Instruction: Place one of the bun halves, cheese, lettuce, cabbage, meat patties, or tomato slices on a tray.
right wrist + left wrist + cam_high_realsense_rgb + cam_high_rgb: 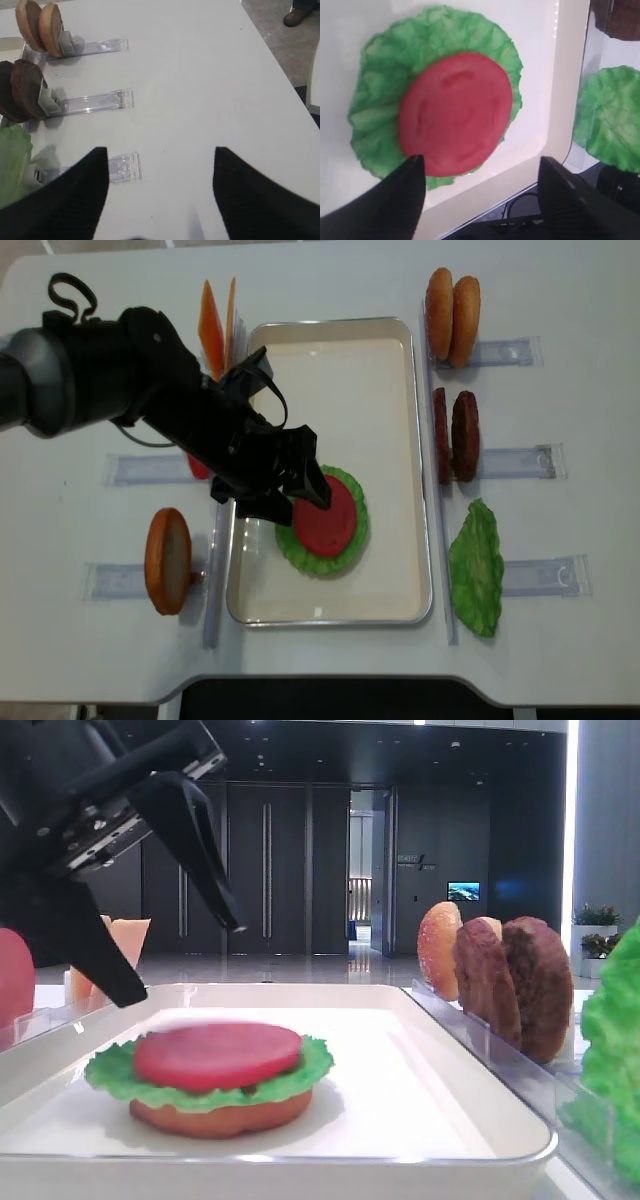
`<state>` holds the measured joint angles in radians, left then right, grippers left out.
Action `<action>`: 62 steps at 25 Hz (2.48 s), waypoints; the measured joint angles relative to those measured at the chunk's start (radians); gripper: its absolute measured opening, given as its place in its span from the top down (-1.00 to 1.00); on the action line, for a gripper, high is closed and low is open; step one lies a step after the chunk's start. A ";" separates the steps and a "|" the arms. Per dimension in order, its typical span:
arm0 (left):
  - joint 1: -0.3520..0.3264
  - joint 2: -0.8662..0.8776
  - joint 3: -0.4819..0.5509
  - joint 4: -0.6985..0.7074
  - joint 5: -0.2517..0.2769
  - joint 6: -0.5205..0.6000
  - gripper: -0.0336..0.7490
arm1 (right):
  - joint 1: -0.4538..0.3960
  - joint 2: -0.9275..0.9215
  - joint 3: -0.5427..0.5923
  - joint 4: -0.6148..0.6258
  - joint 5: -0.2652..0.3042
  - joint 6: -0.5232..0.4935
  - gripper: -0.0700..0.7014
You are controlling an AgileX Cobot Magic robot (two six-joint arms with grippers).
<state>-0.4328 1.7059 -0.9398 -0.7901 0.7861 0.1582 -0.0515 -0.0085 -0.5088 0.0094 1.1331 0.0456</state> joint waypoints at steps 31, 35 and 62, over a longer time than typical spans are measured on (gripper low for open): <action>0.009 -0.166 -0.298 0.667 0.430 -0.359 -0.38 | 0.000 0.000 0.000 0.000 0.000 0.000 -0.30; 0.082 -0.174 -0.298 0.709 0.431 -0.352 -0.38 | 0.000 0.000 0.000 0.000 0.000 0.000 -0.30; 0.410 -0.402 -0.224 0.834 0.436 -0.178 -0.32 | 0.000 0.000 0.000 0.000 0.000 0.000 -0.30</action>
<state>-0.0233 1.3037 -1.1636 0.0436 1.2217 -0.0202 -0.0515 -0.0085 -0.5088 0.0094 1.1331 0.0456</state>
